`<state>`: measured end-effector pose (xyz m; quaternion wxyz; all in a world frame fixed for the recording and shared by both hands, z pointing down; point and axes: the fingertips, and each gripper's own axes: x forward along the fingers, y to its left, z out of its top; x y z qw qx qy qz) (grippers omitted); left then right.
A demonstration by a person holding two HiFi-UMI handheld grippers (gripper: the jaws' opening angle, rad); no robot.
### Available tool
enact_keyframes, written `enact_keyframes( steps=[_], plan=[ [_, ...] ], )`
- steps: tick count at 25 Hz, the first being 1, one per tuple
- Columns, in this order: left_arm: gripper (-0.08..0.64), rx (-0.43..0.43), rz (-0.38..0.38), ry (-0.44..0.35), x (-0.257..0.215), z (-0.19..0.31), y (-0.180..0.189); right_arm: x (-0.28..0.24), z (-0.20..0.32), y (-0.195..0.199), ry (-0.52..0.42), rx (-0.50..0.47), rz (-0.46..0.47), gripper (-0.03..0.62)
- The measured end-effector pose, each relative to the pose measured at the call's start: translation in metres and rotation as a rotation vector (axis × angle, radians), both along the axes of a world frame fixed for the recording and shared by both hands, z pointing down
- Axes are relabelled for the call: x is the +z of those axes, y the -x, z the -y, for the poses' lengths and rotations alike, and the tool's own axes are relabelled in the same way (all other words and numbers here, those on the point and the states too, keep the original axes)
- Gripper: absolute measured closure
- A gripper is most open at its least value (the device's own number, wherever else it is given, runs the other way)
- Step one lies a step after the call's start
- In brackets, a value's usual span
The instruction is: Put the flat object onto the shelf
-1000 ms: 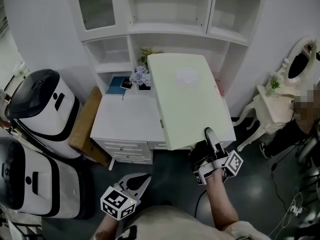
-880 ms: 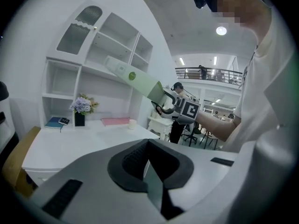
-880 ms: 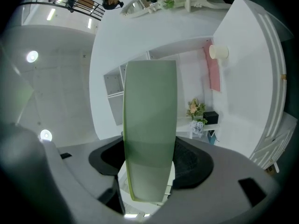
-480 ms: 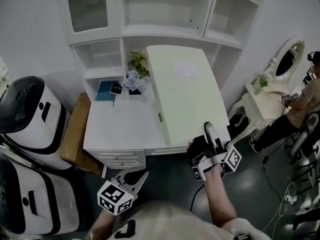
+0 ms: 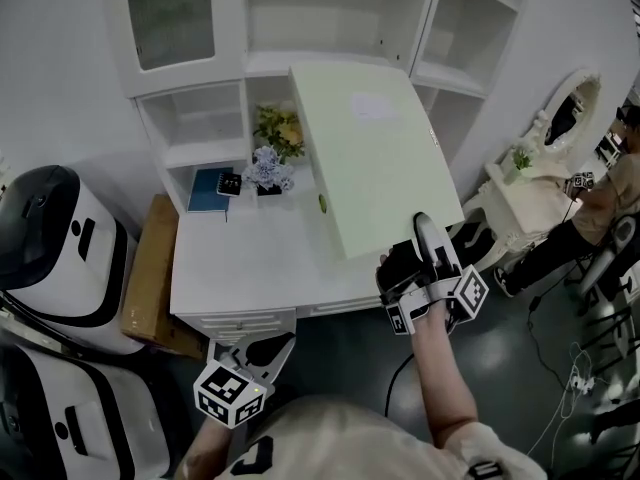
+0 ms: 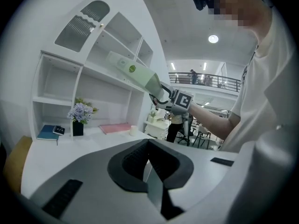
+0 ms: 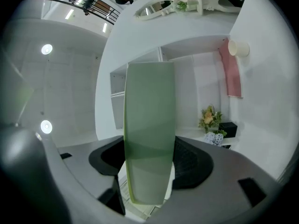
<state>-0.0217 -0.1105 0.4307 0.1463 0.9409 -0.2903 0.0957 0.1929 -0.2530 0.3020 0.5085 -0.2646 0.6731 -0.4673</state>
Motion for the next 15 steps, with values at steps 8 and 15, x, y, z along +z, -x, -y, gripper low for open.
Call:
enact_keyframes(
  steps=[8,15],
  plan=[
    [0.546,0.018,-0.011,0.008,0.003,0.012,0.014,-0.019,0.041,-0.002,0.0,0.088,-0.029,0.296],
    [0.546,0.035,-0.021,0.023,0.008,0.016,0.02,-0.027,0.067,-0.002,0.026,0.153,-0.023,0.296]
  ],
)
